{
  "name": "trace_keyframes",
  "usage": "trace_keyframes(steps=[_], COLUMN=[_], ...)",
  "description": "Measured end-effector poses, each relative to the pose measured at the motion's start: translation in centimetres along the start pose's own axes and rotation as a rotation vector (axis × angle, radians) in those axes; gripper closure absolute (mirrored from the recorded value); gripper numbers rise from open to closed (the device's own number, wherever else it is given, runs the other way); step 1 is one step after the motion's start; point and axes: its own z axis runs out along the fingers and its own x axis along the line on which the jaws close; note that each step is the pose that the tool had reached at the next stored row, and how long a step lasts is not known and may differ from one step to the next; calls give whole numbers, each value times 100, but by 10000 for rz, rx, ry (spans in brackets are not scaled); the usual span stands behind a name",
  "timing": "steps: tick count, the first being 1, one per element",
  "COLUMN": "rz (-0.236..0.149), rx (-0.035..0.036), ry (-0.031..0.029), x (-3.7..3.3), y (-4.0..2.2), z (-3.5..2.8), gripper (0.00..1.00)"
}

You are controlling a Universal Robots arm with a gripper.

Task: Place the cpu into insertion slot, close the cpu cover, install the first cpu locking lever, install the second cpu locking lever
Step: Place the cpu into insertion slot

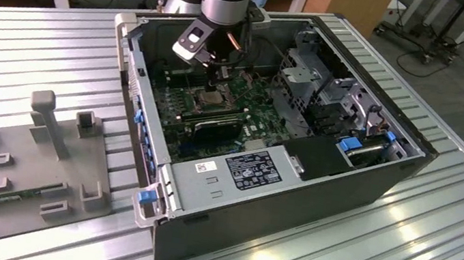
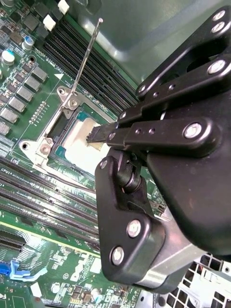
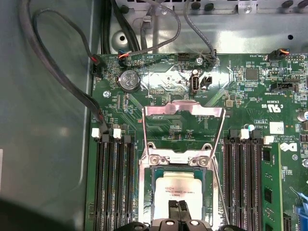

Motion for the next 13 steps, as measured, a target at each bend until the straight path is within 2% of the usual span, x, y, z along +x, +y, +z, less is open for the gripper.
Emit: trace_keyframes(steps=[5,10,13], rz=[2,2,2], rx=[12,13,13], ry=[27,26,26], x=[0,-1,0], y=[1,24,24], z=[1,2,28], gripper=[89,89,89])
